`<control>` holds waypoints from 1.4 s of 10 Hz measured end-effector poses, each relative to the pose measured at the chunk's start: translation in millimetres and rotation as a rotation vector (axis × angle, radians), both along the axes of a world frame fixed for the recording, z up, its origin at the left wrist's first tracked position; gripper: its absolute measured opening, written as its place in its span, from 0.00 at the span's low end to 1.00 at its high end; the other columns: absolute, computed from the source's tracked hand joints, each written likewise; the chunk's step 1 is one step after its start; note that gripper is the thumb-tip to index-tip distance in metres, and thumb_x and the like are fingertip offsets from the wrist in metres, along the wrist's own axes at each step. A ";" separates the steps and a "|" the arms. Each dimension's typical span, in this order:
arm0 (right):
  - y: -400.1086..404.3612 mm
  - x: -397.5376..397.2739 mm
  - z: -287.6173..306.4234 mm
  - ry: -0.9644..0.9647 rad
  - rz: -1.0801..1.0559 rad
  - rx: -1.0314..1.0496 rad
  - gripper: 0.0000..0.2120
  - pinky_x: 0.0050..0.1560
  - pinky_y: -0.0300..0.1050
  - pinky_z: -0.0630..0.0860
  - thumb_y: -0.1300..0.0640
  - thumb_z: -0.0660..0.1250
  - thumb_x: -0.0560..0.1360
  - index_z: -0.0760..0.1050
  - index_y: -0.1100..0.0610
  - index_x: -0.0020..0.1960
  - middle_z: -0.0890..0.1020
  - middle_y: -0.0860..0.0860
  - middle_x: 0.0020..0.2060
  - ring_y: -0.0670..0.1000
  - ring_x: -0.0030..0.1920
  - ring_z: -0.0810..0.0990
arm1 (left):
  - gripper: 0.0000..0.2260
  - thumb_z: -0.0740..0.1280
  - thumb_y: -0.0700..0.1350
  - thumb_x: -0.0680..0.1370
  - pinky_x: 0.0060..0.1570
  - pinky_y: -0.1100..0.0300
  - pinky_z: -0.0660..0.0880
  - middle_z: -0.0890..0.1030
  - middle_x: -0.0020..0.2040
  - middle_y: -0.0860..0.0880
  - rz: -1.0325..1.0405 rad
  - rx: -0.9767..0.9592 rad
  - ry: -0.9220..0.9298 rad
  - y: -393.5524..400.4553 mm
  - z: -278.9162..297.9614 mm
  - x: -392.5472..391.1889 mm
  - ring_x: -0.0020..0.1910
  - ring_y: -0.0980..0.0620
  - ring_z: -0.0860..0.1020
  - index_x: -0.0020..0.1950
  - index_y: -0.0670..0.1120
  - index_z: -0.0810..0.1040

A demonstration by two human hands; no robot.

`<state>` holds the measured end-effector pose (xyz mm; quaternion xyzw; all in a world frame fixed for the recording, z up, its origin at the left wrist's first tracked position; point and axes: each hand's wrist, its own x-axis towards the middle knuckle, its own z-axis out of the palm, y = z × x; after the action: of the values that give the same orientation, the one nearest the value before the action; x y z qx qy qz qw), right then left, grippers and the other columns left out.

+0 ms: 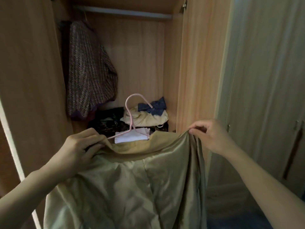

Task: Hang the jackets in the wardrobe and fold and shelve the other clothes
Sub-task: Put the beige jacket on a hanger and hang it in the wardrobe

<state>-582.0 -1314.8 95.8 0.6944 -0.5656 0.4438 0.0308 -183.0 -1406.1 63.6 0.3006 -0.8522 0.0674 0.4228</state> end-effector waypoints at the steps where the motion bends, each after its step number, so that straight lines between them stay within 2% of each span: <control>1: -19.9 21.1 -4.6 0.034 -0.037 -0.105 0.05 0.47 0.39 0.77 0.60 0.70 0.76 0.85 0.52 0.47 0.84 0.42 0.40 0.40 0.42 0.81 | 0.14 0.63 0.50 0.79 0.46 0.58 0.76 0.81 0.46 0.51 -0.100 -0.002 0.028 -2.1 9.9 3.1 0.45 0.53 0.80 0.50 0.44 0.85; 2: -33.9 26.9 -6.4 0.201 -0.032 0.223 0.06 0.51 0.41 0.78 0.57 0.68 0.78 0.83 0.50 0.48 0.83 0.39 0.42 0.36 0.43 0.80 | 0.11 0.64 0.47 0.79 0.43 0.59 0.75 0.79 0.45 0.52 -0.123 -0.068 0.073 -8.3 7.0 9.5 0.43 0.52 0.80 0.50 0.44 0.84; 3: -33.7 26.1 -2.9 0.141 0.054 0.480 0.06 0.56 0.44 0.78 0.55 0.68 0.78 0.83 0.49 0.52 0.85 0.43 0.45 0.40 0.47 0.82 | 0.11 0.64 0.47 0.78 0.43 0.57 0.75 0.79 0.45 0.52 -0.091 -0.087 0.125 -22.2 -0.3 23.8 0.42 0.53 0.80 0.50 0.44 0.84; 4: -34.1 43.6 -3.6 -0.073 0.190 0.326 0.08 0.56 0.41 0.78 0.55 0.69 0.77 0.82 0.51 0.56 0.85 0.45 0.49 0.44 0.50 0.83 | 0.11 0.64 0.48 0.78 0.43 0.58 0.75 0.79 0.45 0.52 -0.086 -0.076 0.145 -28.8 -5.6 30.7 0.42 0.54 0.80 0.50 0.44 0.84; 5: -44.1 70.5 -6.2 0.049 0.212 0.279 0.06 0.47 0.42 0.78 0.54 0.68 0.78 0.83 0.52 0.52 0.85 0.46 0.43 0.45 0.43 0.83 | 0.11 0.64 0.47 0.78 0.43 0.60 0.74 0.79 0.44 0.52 -0.089 -0.095 0.153 -33.9 -4.1 32.4 0.42 0.53 0.80 0.49 0.43 0.84; 6: -52.5 80.3 -11.1 0.068 0.229 0.271 0.07 0.41 0.48 0.75 0.56 0.68 0.78 0.85 0.53 0.47 0.85 0.51 0.38 0.53 0.39 0.82 | 0.11 0.64 0.47 0.78 0.44 0.63 0.74 0.79 0.44 0.51 -0.087 -0.095 0.153 -37.4 -3.9 37.4 0.41 0.53 0.79 0.49 0.43 0.84; 7: -53.0 85.0 -18.8 -0.017 0.246 0.158 0.07 0.43 0.45 0.78 0.56 0.68 0.78 0.85 0.53 0.47 0.85 0.47 0.40 0.49 0.42 0.83 | 0.11 0.64 0.47 0.79 0.44 0.63 0.74 0.78 0.44 0.51 -0.099 -0.097 0.147 -42.0 -6.4 44.7 0.42 0.54 0.79 0.50 0.43 0.84; 8: -55.9 93.2 -22.4 -0.036 0.226 0.045 0.06 0.45 0.33 0.74 0.57 0.68 0.78 0.85 0.55 0.49 0.84 0.42 0.40 0.43 0.43 0.83 | 0.11 0.64 0.47 0.79 0.43 0.58 0.75 0.78 0.44 0.51 -0.129 -0.089 0.120 -46.2 -7.2 50.0 0.41 0.53 0.79 0.50 0.42 0.83; 9: -60.0 101.3 -20.1 -0.029 0.209 -0.018 0.06 0.43 0.34 0.73 0.58 0.69 0.77 0.85 0.55 0.48 0.83 0.42 0.38 0.45 0.41 0.82 | 0.11 0.63 0.47 0.79 0.42 0.58 0.74 0.78 0.44 0.51 -0.157 -0.083 0.100 -47.8 -9.1 52.0 0.41 0.53 0.79 0.50 0.43 0.83; 10: -65.5 117.3 -18.5 -0.025 0.205 -0.093 0.05 0.43 0.42 0.76 0.60 0.69 0.77 0.84 0.56 0.46 0.83 0.43 0.38 0.46 0.41 0.81 | 0.10 0.63 0.46 0.79 0.42 0.56 0.75 0.77 0.44 0.52 -0.158 -0.062 0.113 -46.3 -11.8 49.0 0.41 0.54 0.79 0.51 0.43 0.83; 11: -73.7 135.5 -15.0 -0.007 0.234 -0.094 0.06 0.45 0.45 0.77 0.60 0.67 0.79 0.82 0.58 0.46 0.83 0.48 0.40 0.47 0.42 0.81 | 0.08 0.65 0.42 0.79 0.42 0.57 0.75 0.77 0.43 0.51 -0.145 -0.061 0.135 -45.0 -14.0 41.8 0.41 0.54 0.78 0.51 0.43 0.83; 12: -78.9 139.5 -8.2 0.051 0.203 0.053 0.09 0.45 0.47 0.76 0.58 0.62 0.81 0.80 0.55 0.47 0.83 0.48 0.40 0.47 0.42 0.81 | 0.07 0.66 0.41 0.78 0.42 0.61 0.74 0.77 0.43 0.52 -0.092 -0.065 0.184 -48.1 -15.8 43.4 0.41 0.56 0.77 0.51 0.43 0.83; 13: -78.6 145.3 -1.9 0.033 0.220 0.085 0.07 0.45 0.37 0.75 0.55 0.63 0.81 0.81 0.52 0.51 0.83 0.43 0.41 0.43 0.43 0.81 | 0.06 0.67 0.41 0.77 0.43 0.67 0.72 0.77 0.43 0.53 -0.065 -0.057 0.232 -54.0 -18.7 49.8 0.41 0.58 0.77 0.49 0.43 0.83; 14: -86.8 163.5 -1.8 0.161 0.214 -0.003 0.05 0.41 0.41 0.73 0.53 0.68 0.78 0.80 0.54 0.48 0.80 0.45 0.38 0.46 0.40 0.78 | 0.06 0.67 0.41 0.77 0.43 0.66 0.72 0.77 0.43 0.53 -0.065 -0.046 0.235 -59.1 -19.3 53.0 0.41 0.58 0.76 0.50 0.43 0.83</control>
<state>-418.4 -1401.7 94.0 0.7840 -0.4834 0.3884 0.0295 -130.0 -1465.2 44.3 0.2687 -0.8044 0.0374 0.5286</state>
